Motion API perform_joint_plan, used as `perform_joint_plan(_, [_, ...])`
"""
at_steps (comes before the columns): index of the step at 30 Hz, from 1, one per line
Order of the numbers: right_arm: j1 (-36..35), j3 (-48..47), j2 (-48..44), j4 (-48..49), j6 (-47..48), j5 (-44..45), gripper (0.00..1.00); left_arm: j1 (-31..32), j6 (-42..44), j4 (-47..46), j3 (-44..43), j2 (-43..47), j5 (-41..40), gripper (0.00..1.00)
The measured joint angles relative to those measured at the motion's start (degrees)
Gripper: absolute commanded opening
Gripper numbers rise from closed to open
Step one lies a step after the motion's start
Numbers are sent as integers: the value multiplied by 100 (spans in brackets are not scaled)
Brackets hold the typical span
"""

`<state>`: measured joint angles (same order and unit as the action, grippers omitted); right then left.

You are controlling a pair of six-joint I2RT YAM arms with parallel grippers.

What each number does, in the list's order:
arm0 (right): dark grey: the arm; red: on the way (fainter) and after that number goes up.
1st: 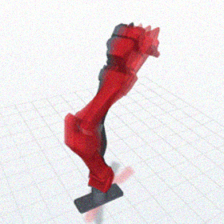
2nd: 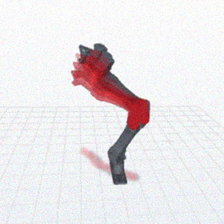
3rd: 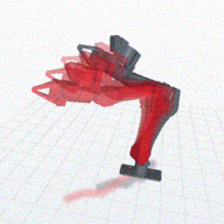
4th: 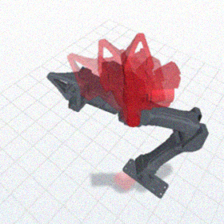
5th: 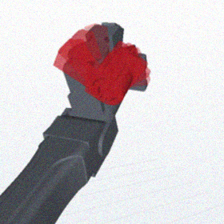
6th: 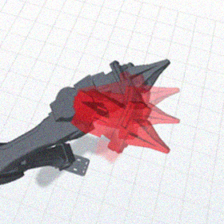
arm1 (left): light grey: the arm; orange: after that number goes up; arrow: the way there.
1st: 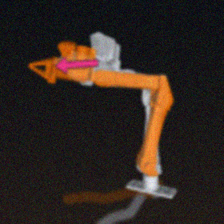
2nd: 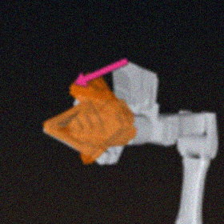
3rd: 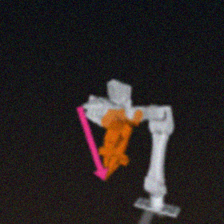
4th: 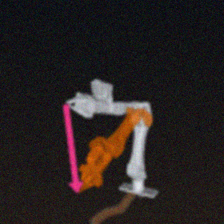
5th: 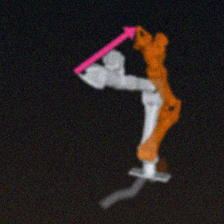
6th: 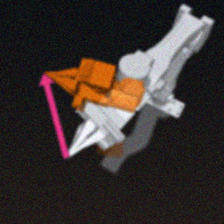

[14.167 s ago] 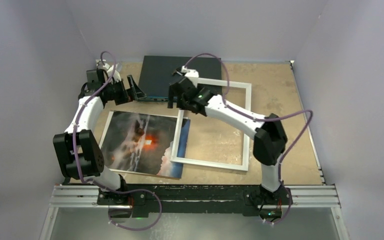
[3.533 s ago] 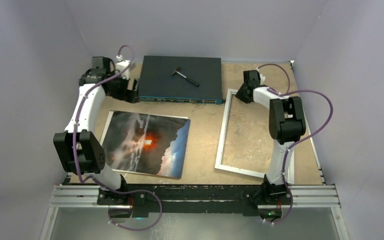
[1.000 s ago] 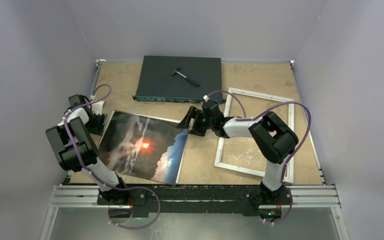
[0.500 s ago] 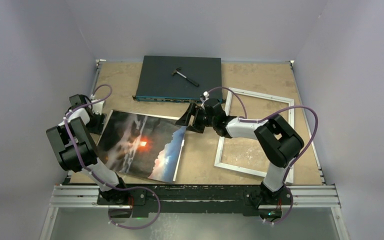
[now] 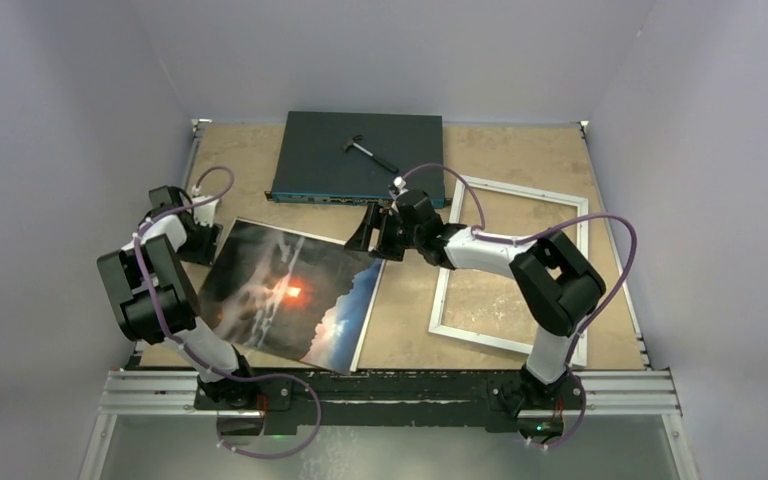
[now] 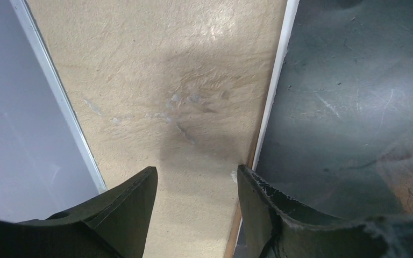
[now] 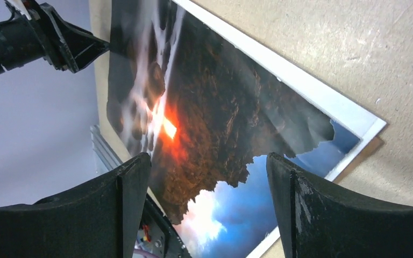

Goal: Put the photo into the frame

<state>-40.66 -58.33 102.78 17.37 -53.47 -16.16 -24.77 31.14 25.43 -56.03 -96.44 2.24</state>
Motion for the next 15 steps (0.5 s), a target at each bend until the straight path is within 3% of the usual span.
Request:
perform_joint_plan(8, [-15, -442, 264, -625, 734, 787, 88, 22, -76, 271, -94, -15, 216, 55])
perform_joint_plan(15, [179, -466, 380, -1021, 1250, 1268, 91, 59, -125, 1314, -774, -118, 564, 59])
